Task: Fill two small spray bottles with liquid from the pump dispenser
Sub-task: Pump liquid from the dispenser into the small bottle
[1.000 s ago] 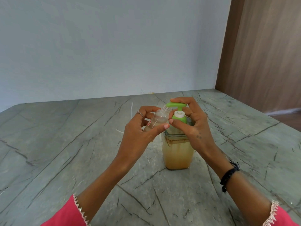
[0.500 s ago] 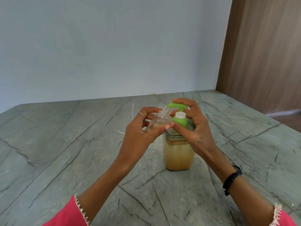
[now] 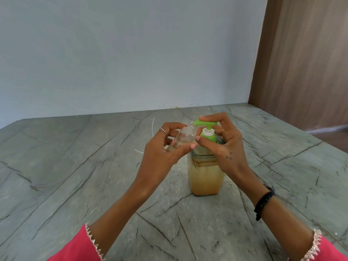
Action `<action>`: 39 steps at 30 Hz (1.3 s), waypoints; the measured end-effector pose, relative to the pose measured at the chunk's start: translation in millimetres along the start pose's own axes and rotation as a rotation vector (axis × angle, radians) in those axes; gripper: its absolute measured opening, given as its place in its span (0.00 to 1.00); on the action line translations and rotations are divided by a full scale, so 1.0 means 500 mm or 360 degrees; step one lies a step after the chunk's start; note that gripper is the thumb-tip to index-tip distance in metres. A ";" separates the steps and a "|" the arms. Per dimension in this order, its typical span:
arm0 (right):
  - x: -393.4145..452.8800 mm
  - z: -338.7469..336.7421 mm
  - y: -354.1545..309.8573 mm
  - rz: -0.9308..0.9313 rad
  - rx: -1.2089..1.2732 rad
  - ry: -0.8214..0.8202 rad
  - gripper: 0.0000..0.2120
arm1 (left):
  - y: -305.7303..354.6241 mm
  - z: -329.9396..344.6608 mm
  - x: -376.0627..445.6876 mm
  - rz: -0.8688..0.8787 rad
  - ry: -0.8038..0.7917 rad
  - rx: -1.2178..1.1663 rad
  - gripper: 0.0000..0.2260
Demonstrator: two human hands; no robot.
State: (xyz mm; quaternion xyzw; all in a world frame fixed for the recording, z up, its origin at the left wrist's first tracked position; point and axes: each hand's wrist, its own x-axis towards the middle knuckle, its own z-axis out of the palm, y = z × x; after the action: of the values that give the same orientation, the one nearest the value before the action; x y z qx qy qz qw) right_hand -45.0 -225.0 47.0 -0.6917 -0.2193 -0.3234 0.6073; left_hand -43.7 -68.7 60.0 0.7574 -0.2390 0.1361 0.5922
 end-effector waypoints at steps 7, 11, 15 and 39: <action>0.001 0.001 -0.003 0.0021 -0.0021 0.0009 0.14 | -0.002 0.001 -0.002 -0.0007 -0.0032 0.0024 0.16; 0.000 0.000 0.000 -0.0050 -0.0051 -0.0039 0.17 | -0.001 0.000 -0.002 -0.0006 -0.0017 -0.0013 0.15; -0.002 -0.002 0.004 -0.0080 -0.0064 -0.0094 0.19 | -0.001 -0.001 -0.002 0.0005 -0.0005 -0.0037 0.16; -0.001 0.000 0.005 -0.0054 -0.0065 -0.0024 0.19 | 0.004 0.003 0.000 0.0024 0.0028 -0.0044 0.17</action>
State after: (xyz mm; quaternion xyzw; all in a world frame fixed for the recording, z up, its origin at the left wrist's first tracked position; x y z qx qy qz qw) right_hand -43.9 -225.5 44.9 -0.7025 -0.2288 -0.3328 0.5860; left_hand -45.0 -70.7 61.4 0.7460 -0.2413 0.1440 0.6038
